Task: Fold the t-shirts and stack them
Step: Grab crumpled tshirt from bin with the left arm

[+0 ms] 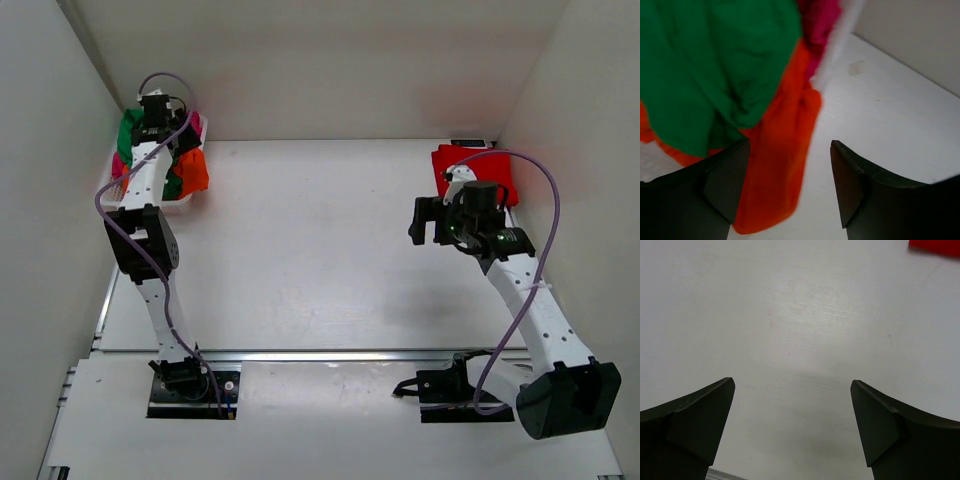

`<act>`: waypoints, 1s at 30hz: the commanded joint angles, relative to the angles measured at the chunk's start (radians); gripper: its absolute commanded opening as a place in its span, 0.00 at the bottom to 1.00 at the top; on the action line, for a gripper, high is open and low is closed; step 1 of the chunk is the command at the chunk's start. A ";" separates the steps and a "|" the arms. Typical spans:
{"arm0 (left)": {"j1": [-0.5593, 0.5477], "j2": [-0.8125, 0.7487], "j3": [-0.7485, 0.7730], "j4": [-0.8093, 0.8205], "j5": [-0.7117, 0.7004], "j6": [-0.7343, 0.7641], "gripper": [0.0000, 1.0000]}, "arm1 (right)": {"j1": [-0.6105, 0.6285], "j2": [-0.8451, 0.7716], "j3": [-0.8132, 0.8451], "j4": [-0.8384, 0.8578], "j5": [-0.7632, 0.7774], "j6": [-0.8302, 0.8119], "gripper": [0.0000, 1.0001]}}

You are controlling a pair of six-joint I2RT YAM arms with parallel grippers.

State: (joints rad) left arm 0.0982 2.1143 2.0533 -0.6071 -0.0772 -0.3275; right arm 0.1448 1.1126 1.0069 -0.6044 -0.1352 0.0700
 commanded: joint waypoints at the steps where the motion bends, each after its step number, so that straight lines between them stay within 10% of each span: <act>1: 0.046 -0.011 0.047 -0.051 -0.122 -0.050 0.76 | -0.014 -0.047 -0.011 0.133 0.057 -0.033 0.99; 12: 0.084 0.029 -0.065 0.075 -0.280 -0.056 0.80 | -0.073 0.059 -0.031 0.195 -0.024 -0.006 0.99; 16: 0.092 0.163 0.111 -0.003 -0.282 -0.053 0.76 | -0.062 0.076 -0.028 0.204 -0.044 0.002 0.99; 18: 0.087 0.222 0.242 -0.057 -0.286 -0.062 0.14 | -0.070 0.087 -0.025 0.204 -0.049 0.001 0.99; 19: 0.086 0.242 0.267 -0.087 -0.282 -0.059 0.03 | -0.067 0.084 -0.028 0.204 -0.044 0.005 0.99; 26: 0.031 0.041 0.310 -0.089 -0.212 -0.002 0.00 | -0.076 0.063 -0.017 0.186 -0.061 0.039 0.99; 30: -0.044 -0.275 0.312 -0.063 0.239 -0.178 0.00 | -0.070 -0.006 -0.089 0.186 -0.063 0.070 0.94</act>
State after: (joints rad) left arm 0.1246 2.1864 2.3108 -0.7208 -0.2031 -0.3691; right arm 0.0643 1.1790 0.9722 -0.4583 -0.1932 0.1112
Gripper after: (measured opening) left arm 0.015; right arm 0.991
